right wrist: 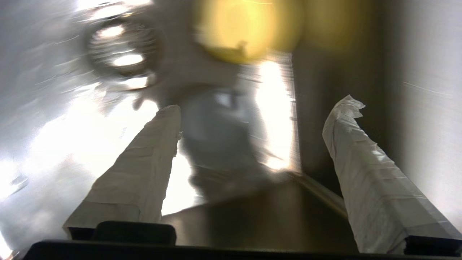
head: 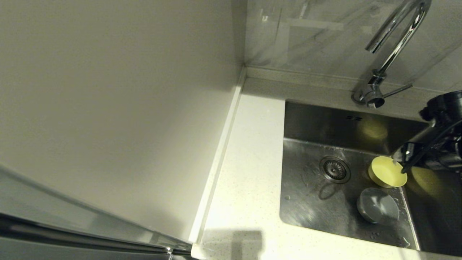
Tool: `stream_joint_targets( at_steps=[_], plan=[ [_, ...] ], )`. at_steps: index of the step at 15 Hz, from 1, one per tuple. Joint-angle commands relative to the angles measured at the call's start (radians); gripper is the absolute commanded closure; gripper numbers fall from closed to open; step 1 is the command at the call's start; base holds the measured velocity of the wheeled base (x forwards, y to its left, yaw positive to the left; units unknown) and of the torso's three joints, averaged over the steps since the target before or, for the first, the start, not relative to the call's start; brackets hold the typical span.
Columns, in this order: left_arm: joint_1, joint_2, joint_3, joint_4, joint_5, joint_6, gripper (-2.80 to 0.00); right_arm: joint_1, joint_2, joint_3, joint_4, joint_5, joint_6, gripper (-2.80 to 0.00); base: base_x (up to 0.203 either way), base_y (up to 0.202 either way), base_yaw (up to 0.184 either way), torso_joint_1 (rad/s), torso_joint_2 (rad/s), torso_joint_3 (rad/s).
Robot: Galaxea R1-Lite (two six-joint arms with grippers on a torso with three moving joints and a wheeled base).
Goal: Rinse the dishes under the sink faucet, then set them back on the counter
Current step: Put a bowl into the sink
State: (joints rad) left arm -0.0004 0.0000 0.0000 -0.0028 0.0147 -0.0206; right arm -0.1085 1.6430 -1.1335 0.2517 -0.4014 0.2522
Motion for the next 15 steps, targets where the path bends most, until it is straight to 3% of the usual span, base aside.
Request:
stream_joint_targets(
  at_steps=[1,4,8,12,15],
  plan=[
    [0.000,-0.003,0.000,0.000,0.001,-0.001,0.00,-0.105,-0.092,-0.098,0.230,-0.019,0.024,-2.80,0.000,0.000,0.000,0.000,0.00,0.000],
    [0.000,-0.003,0.000,0.000,0.001,-0.001,0.00,-0.259,-0.141,-0.166,0.398,-0.031,0.055,-2.80,0.000,0.000,0.000,0.000,0.00,0.000],
    [0.000,-0.003,0.000,0.000,0.001,-0.001,0.00,-0.428,-0.196,-0.141,0.535,-0.035,0.058,-2.80,0.000,0.000,0.000,0.000,0.00,0.000],
    [0.000,-0.003,0.000,0.000,0.001,-0.001,0.00,-0.484,-0.234,0.048,0.526,-0.027,0.069,-2.80,0.000,0.000,0.000,0.000,0.00,0.000],
    [0.000,-0.003,0.000,0.000,0.001,-0.001,0.00,-0.533,-0.197,0.124,0.412,-0.013,0.070,-2.80,0.000,0.000,0.000,0.000,0.00,0.000]
  ],
)
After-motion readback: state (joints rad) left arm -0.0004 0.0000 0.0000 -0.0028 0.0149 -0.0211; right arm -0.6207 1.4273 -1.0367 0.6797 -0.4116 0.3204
